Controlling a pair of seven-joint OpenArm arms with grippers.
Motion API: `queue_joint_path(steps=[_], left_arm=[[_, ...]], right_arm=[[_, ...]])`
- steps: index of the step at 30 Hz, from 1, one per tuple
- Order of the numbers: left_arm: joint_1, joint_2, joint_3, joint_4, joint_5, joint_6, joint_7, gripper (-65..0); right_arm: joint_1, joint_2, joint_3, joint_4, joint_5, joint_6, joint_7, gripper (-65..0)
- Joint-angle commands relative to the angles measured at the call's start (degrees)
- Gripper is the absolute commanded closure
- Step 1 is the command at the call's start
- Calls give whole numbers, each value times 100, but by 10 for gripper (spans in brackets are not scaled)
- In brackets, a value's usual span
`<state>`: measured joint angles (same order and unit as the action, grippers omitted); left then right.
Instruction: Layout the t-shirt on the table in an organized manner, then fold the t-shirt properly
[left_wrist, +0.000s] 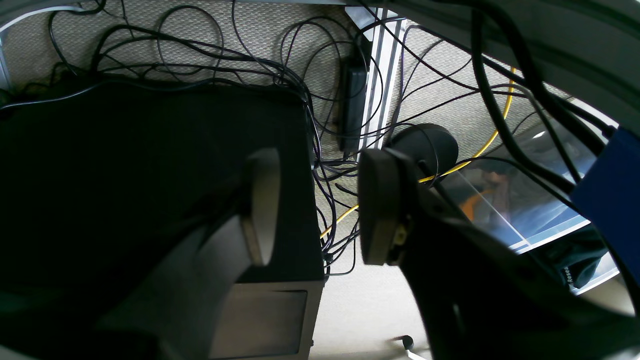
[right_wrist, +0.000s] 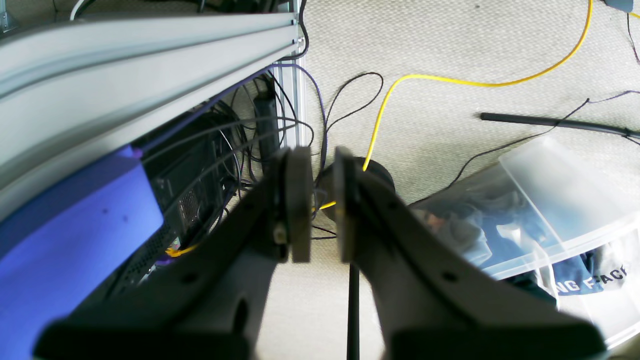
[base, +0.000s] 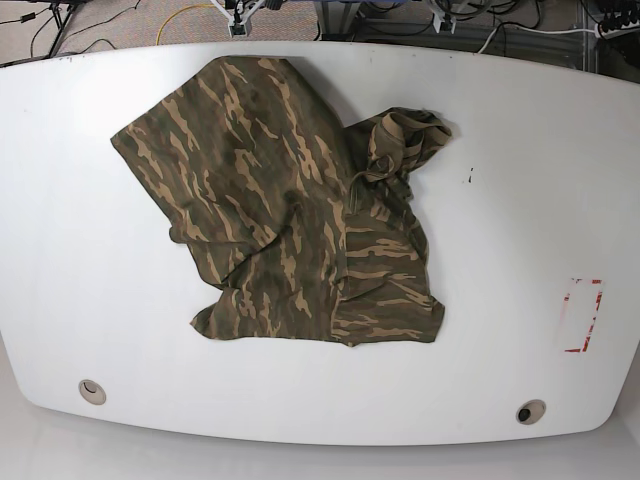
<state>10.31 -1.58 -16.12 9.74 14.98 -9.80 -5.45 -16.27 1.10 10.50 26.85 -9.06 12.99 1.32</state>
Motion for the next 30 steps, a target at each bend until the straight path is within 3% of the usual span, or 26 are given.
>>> queue_joint_path(steps=[1,30], left_arm=[[26,44,-1,-9,30,-19,23,-242],[187,29,-23,147,7,18,19,-242]], right_arm=[[-59,20,7,39,-31,-6,10,-76],[-73,17,7,29,-48,19,-15,-78]])
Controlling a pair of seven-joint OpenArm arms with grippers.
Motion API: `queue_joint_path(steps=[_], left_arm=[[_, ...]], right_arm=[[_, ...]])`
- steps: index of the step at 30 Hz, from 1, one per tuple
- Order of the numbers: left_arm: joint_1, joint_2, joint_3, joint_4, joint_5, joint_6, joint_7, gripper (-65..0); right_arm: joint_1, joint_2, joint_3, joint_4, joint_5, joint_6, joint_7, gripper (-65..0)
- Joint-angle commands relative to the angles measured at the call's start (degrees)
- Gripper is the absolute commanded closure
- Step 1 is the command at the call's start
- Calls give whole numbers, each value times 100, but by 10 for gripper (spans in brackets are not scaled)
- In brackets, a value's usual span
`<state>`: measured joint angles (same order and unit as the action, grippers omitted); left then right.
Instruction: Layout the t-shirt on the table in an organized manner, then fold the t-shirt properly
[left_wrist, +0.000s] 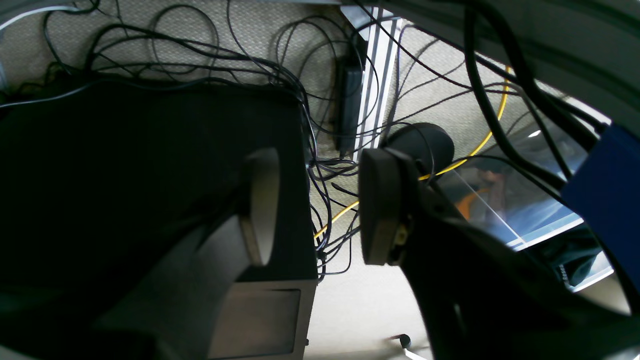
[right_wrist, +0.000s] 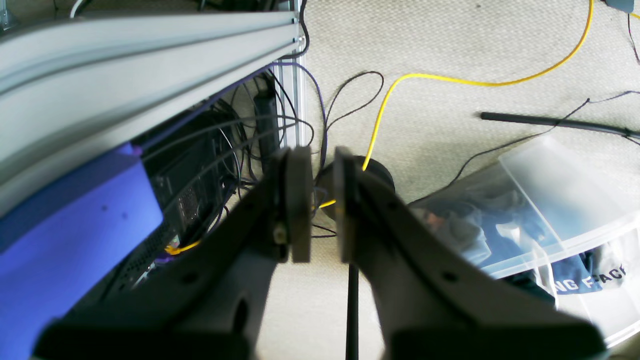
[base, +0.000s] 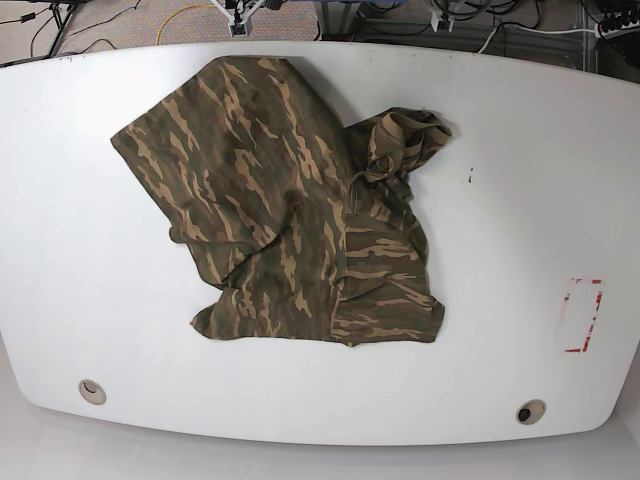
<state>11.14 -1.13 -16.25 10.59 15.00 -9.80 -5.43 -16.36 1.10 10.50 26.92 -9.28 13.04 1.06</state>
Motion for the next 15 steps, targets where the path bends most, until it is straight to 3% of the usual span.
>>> queue_joint_path(steps=[1,9,11,15], left_arm=[[140,-20,-12,97,4,20,15,-242],[1708,-54,-73,2442,-5,19,121,-241],[2260,6,-134,3171,39,16,-352,-230],[1959,94,-123,2696,56,11,-625,-223]], right_arm=[[-74,20,6,24,-22,17,10,-78],[-514,10,4,335,-17,9,-11,-75],[-856,-32,-29,976,-87,22,-66,-74],[-922,-81,-46,1216,-198,25,-90,-74]])
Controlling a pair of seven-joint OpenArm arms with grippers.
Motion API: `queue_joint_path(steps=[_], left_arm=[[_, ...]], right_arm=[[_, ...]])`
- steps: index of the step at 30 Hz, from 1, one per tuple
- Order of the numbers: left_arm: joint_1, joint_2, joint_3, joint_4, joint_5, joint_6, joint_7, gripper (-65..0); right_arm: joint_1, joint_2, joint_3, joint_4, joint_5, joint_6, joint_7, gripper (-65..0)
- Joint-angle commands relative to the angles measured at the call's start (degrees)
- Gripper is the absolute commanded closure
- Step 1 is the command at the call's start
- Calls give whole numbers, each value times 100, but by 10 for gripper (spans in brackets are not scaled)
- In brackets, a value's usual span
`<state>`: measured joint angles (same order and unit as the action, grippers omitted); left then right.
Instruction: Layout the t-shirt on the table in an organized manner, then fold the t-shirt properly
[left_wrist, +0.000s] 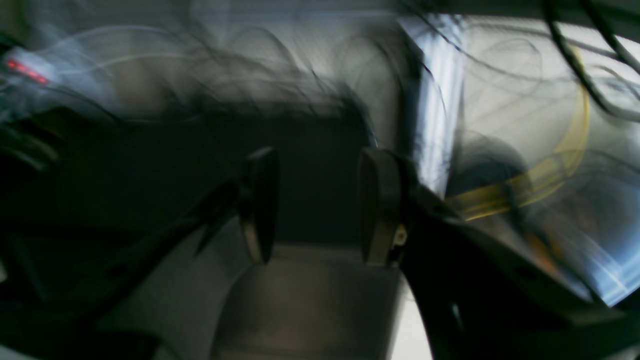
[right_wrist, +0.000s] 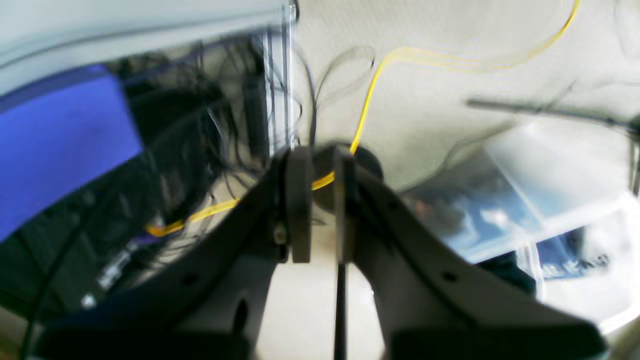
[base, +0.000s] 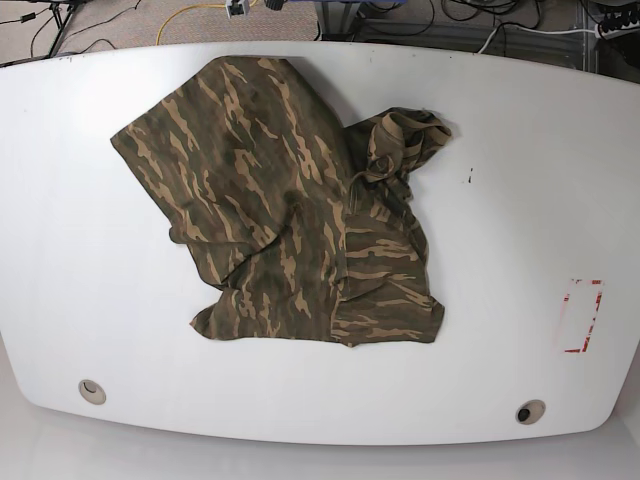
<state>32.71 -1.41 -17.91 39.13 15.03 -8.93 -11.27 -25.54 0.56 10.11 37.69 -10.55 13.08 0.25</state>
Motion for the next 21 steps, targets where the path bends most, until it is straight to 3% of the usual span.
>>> queue_joint_path(steps=[1,2,3,21], left_arm=[[-271,137,47,-258,59,-76,-44,-223],[-344,152,51,-358,63,-76,-46,-223],[-418,-4,108,-287,75,1,314,-232],[-541,-30,108,-287,75,1,314,-232]], right_arm=[[-19,-33,-12,177,-97,22,-23,-74],[-34,-40,-18,215,-122,23,-37,-75],[167,-78,13,95,-84,50,-91,-73],[194,-78,22,95,-75,50,-82,-70]])
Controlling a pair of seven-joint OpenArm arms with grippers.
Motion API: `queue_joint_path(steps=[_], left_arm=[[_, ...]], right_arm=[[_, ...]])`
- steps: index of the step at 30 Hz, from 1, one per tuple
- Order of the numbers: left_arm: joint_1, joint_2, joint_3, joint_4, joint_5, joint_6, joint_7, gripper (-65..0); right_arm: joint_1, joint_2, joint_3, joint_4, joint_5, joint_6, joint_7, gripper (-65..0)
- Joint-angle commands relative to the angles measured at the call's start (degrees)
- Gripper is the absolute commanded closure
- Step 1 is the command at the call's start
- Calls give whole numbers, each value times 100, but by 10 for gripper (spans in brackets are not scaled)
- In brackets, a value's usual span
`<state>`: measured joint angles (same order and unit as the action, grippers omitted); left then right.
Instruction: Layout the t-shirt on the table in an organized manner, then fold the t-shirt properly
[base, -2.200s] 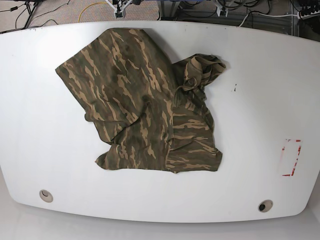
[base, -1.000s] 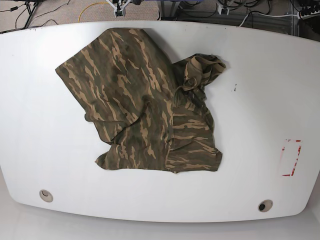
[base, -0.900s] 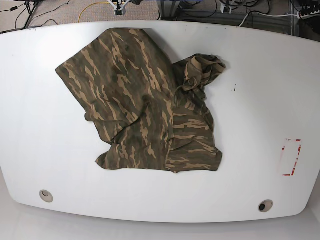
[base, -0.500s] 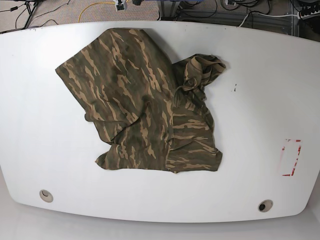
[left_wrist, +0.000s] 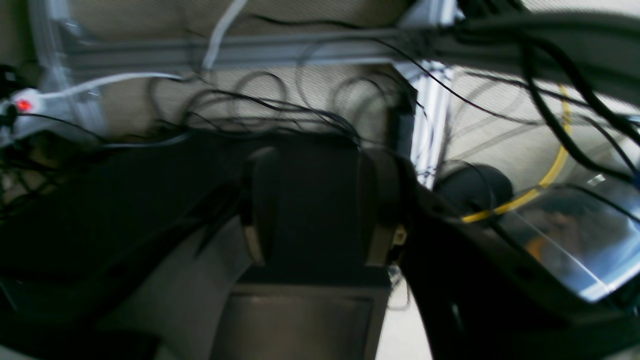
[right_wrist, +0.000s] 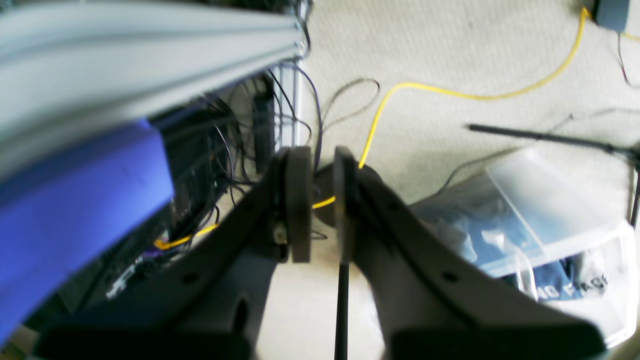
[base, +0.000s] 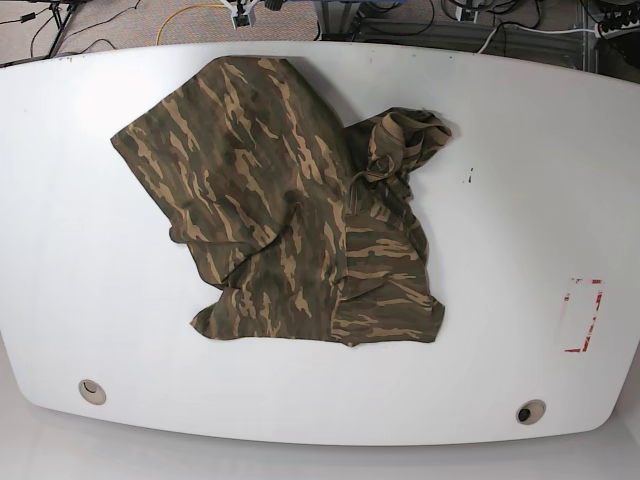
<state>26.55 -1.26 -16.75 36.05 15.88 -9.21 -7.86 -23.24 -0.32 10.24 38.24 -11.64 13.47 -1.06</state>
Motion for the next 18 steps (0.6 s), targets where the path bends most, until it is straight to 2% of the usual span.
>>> queue_joint_path(steps=[1,6,12,18], left_arm=[[75,-46,-8,21,-10,29,-27,-232],[93,-46,-8,21,-10,29,-27,-232],[269,-46,-8,197,-19,29,-27,-232],[638,-11,-8,847,-19,20,-27,-232]], right_arm=[[-36,10,9,49,34,11,49,-68],[-62,10,18,49,34,11,49,-2],[-256,10,27,242,34,20,49,-8],[-695,-166,35,937,34,20,49,-8]])
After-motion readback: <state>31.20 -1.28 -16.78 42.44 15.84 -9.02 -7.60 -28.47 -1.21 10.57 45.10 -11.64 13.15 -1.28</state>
